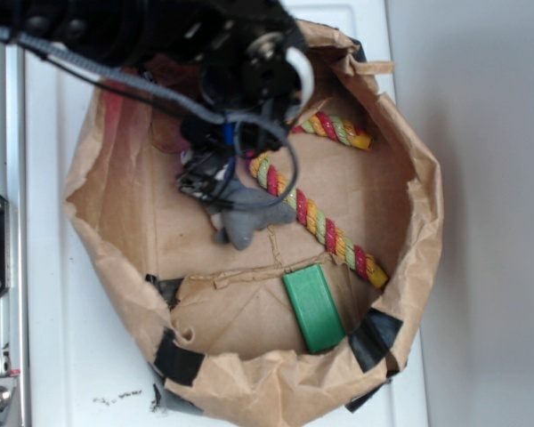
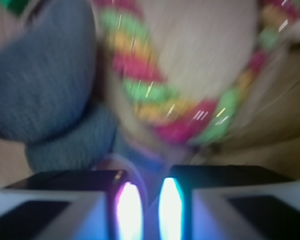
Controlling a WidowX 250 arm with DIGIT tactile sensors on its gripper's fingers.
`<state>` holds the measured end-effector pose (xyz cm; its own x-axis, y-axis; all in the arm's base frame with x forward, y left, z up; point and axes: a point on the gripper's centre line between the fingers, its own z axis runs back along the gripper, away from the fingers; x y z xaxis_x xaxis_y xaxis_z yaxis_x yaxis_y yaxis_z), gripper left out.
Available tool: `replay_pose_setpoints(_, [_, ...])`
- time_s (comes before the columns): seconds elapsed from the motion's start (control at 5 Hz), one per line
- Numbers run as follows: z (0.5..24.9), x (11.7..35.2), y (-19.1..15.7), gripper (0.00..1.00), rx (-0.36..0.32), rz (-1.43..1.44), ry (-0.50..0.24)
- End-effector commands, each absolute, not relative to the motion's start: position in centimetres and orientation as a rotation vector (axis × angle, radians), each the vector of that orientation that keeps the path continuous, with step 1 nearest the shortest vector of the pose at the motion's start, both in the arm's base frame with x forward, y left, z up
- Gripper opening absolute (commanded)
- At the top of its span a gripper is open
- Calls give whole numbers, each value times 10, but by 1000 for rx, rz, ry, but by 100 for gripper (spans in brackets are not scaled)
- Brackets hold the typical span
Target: Grab the gray animal.
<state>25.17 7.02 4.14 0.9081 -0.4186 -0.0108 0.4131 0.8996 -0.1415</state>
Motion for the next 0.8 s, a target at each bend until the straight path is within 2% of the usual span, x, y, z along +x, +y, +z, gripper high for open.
replay_pose_setpoints(0.0, [94, 269, 73, 0, -178, -434, -21])
replay_pose_setpoints(0.2, [121, 265, 82, 100, -218, -461, 8])
replay_pose_setpoints(0.4, [141, 260, 85, 100, -306, -492, 35])
replay_pose_setpoints(0.6, [144, 257, 79, 100, -350, -495, -1])
